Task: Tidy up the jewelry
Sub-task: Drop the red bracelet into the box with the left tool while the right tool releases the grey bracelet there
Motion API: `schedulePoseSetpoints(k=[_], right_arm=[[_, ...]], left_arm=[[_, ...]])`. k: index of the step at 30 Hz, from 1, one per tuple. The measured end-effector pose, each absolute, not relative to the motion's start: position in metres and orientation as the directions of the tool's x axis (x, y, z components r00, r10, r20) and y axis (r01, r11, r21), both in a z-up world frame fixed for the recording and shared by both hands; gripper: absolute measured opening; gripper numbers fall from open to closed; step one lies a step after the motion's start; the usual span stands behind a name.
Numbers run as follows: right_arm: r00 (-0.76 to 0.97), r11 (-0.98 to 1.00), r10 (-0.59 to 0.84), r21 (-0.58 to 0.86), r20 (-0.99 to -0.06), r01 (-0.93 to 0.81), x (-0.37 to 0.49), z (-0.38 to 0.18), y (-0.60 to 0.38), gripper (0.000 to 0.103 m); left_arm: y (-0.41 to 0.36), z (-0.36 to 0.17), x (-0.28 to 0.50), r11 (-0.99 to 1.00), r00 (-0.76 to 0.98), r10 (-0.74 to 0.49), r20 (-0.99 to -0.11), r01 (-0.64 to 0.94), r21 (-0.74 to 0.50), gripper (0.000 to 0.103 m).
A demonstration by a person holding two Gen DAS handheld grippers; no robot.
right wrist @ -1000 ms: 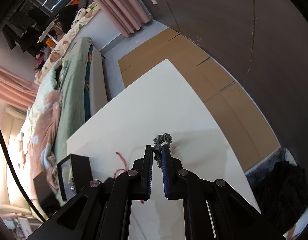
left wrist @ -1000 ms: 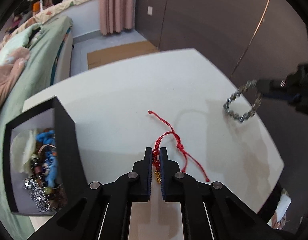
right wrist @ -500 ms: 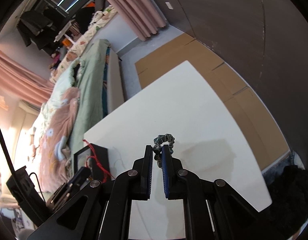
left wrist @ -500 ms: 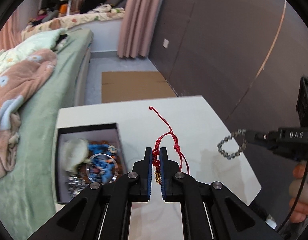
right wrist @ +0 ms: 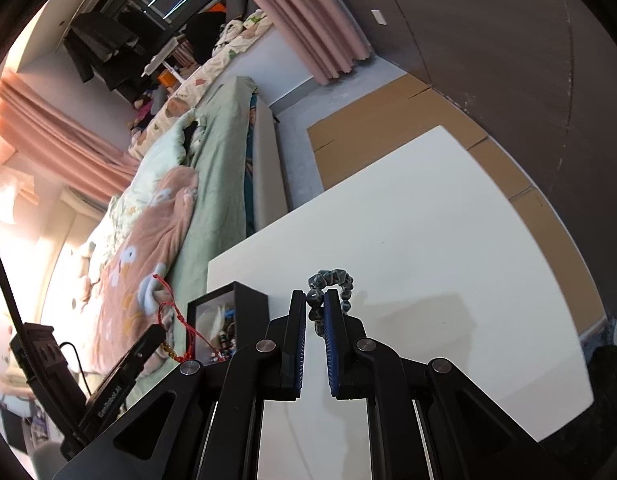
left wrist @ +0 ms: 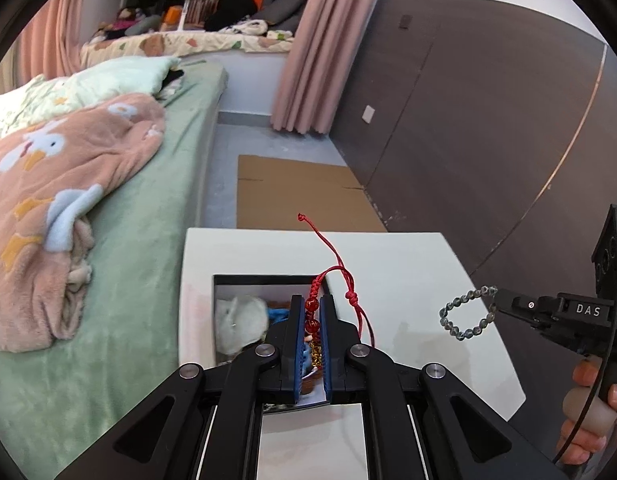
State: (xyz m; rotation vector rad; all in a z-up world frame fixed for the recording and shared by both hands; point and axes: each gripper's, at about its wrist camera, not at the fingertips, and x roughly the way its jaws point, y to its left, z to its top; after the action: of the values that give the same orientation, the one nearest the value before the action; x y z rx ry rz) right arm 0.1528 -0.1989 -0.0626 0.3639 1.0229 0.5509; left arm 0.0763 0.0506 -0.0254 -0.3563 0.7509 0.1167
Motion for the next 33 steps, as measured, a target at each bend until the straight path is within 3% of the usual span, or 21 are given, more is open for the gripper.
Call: schedulePoseSetpoints(k=[6, 7, 9, 10, 11, 21, 26, 32, 33], right_arm=[[0.394, 0.804, 0.595, 0.525, -0.701, -0.279, 0.153, -0.066, -0.184, 0.010], [0.393, 0.803, 0.596, 0.525, -0.700, -0.282, 0.153, -0.066, -0.182, 0.010], [0.390, 0.799, 0.602, 0.526, -0.697, -0.292, 0.153, -0.065, -0.177, 0.010], [0.390, 0.797, 0.605, 0.527, -0.695, -0.296, 0.153, -0.065, -0.175, 0.010], [0.389, 0.794, 0.608, 0.528, -0.692, -0.301, 0.152, -0.065, -0.173, 0.010], [0.348, 0.696, 0.716, 0.579, -0.605, -0.425, 0.137, -0.050, -0.140, 0.011], [0.290, 0.622, 0.776, 0.603, -0.560, -0.500, 0.124, -0.045, -0.116, 0.011], [0.227, 0.572, 0.803, 0.607, -0.551, -0.552, 0.111, -0.049, -0.091, 0.011], [0.228, 0.584, 0.792, 0.594, -0.567, -0.554, 0.112, -0.053, -0.087, 0.020]], left_arm=[[0.073, -0.049, 0.083, 0.908, 0.636, -0.073, -0.768, -0.277, -0.315, 0.008], [0.076, -0.052, 0.083, 0.905, 0.625, -0.078, -0.777, -0.283, -0.319, 0.013], [0.079, -0.054, 0.082, 0.901, 0.620, -0.074, -0.781, -0.294, -0.318, 0.039], [0.080, -0.053, 0.081, 0.900, 0.625, -0.072, -0.777, -0.296, -0.321, 0.062], [0.081, -0.052, 0.080, 0.898, 0.635, -0.069, -0.769, -0.296, -0.325, 0.077], [0.099, -0.039, 0.072, 0.879, 0.685, -0.028, -0.728, -0.329, -0.344, 0.081], [0.110, -0.034, 0.069, 0.869, 0.708, -0.011, -0.706, -0.343, -0.358, 0.096], [0.119, -0.030, 0.067, 0.862, 0.719, 0.018, -0.694, -0.363, -0.354, 0.101], [0.119, -0.030, 0.066, 0.862, 0.721, 0.021, -0.692, -0.363, -0.353, 0.103]])
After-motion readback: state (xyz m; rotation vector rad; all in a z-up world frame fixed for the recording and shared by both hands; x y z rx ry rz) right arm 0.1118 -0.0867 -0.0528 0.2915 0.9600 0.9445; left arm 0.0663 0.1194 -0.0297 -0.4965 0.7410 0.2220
